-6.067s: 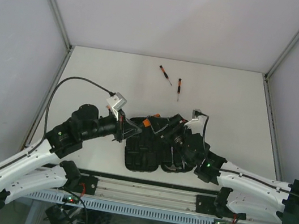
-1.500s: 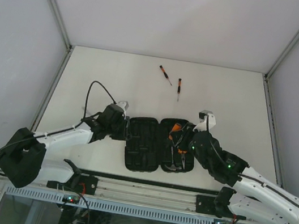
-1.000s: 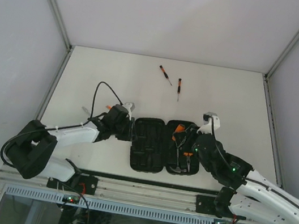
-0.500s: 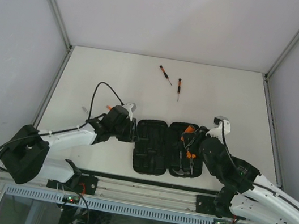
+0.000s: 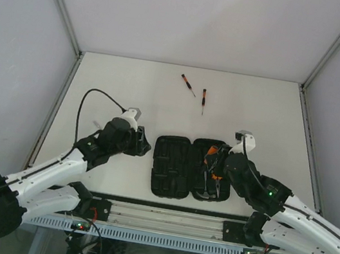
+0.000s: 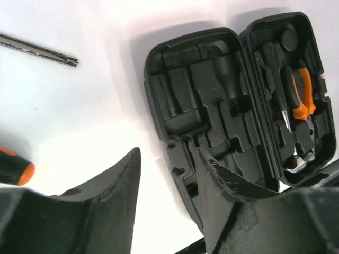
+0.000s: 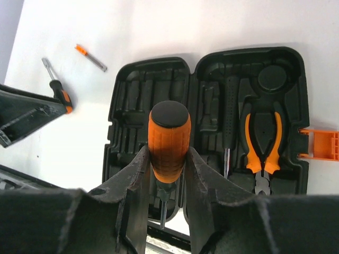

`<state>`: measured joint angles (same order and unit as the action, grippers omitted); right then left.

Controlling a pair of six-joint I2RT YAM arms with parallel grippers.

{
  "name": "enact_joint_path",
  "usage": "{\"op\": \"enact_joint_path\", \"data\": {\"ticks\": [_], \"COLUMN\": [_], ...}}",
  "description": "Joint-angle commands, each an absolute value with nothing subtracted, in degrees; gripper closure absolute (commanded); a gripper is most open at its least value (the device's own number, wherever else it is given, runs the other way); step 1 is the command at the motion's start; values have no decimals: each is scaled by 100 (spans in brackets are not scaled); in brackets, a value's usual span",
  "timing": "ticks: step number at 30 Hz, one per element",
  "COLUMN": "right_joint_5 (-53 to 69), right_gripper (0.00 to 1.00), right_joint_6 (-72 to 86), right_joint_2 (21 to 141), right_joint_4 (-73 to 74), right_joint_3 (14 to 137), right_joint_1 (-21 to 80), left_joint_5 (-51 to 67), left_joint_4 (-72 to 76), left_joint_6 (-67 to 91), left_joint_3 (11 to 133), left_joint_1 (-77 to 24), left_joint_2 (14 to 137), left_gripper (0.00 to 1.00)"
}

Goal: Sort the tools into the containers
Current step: Move the storage box to the center of the board, then place the screwdriver in the storage box.

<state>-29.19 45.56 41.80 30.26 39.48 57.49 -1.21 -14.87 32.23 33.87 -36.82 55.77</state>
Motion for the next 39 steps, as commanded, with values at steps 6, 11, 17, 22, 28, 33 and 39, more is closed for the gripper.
{"op": "enact_joint_path", "data": {"ticks": [6, 11, 17, 22, 28, 33, 39], "right_joint_5": [-2492, -2331, -2061, -1722, -1308, -876, -656], "right_gripper": [100, 100, 100, 100, 100, 100, 100], "right_joint_6": [4208, 4124, 4101, 4009, 3863, 3560, 3319], "right_joint_2": [4828, 5049, 5373, 5890, 6538, 7176, 8028], "right_joint_4": [2741, 2525, 2416, 2528, 2631, 2834, 3187], "right_joint_3": [4438, 4477, 4622, 4960, 5367, 5810, 6351], "right_joint_1": [5732, 5722, 5646, 5522, 5283, 5077, 4945], "left_joint_5": [-426, -335, -439, -605, -850, -1100, -1409], "left_joint_4": [-1889, -1911, -2100, -2066, -2129, -2234, -2537], "left_joint_6": [3104, 3183, 3304, 3436, 3411, 3437, 3141], "left_joint_3": [3654, 3742, 4032, 3981, 3880, 3862, 4030], "left_joint_1": [-3612, -3591, -3568, -3569, -3551, -3551, -3551], "left_joint_2": [5017, 4934, 5050, 4908, 4479, 4225, 3988], "left_gripper": [44, 42, 39, 30, 26, 21, 20]}}
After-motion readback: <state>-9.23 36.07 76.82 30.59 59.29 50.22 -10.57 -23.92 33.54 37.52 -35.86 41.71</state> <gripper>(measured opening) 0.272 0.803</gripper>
